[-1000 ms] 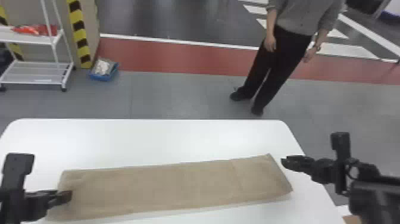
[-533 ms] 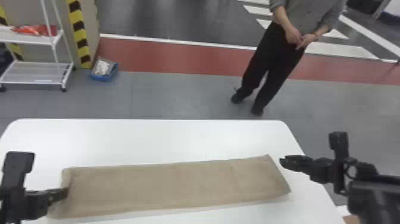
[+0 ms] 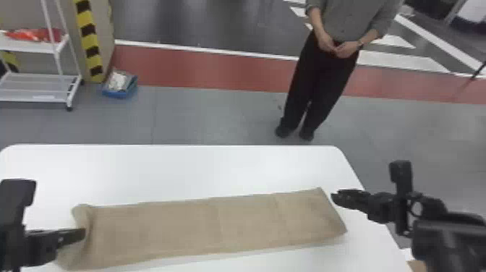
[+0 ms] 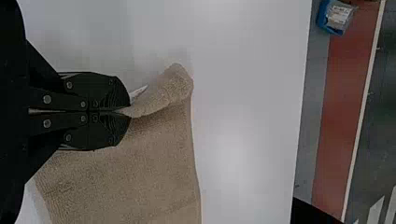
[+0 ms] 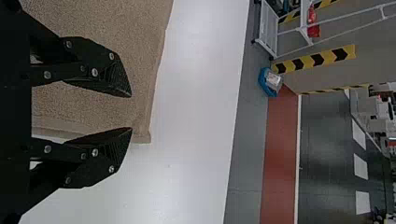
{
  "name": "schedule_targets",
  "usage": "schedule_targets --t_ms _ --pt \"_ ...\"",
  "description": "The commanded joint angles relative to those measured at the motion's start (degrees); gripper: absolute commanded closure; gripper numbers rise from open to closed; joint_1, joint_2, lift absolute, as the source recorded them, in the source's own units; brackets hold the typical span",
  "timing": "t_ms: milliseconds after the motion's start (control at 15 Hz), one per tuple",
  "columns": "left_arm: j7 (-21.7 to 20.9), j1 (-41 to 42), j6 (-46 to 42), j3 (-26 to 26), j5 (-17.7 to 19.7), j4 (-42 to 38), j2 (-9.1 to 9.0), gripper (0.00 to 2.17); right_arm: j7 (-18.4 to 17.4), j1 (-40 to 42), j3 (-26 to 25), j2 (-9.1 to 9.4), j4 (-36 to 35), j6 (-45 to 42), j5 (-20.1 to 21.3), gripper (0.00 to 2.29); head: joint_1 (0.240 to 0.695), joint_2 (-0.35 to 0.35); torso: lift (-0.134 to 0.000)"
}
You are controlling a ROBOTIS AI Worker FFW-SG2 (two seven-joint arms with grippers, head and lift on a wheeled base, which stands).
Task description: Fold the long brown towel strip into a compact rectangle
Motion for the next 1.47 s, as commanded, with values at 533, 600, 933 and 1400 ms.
schedule_targets --t_ms 533,600,933,1400 --pt "1.86 -2.62 9.36 -0.84 9.99 -4.86 -4.03 1.36 -0.09 1.48 0.11 0.40 1.77 -4.30 -0.44 0.75 0.695 -0.333 0.000" --pt "2.38 -3.50 9.36 -1.19 10.34 -4.77 -5.00 1.36 -0.18 1.65 0.20 0.49 1.77 -4.82 -0.44 0.74 0.695 -0.349 0.000" --pt "6.07 -4.90 9.36 -4.10 14.29 -4.68 -7.02 1.36 -0.09 2.00 0.29 0.22 2.74 -6.93 -1.32 0.74 0.695 -0.350 0.000" --pt "10.56 -5.61 3.91 -8.93 16.40 -3.45 -11.68 1.36 -1.05 1.65 2.05 -0.30 6.69 -12.21 -3.51 0.74 0.695 -0.350 0.000"
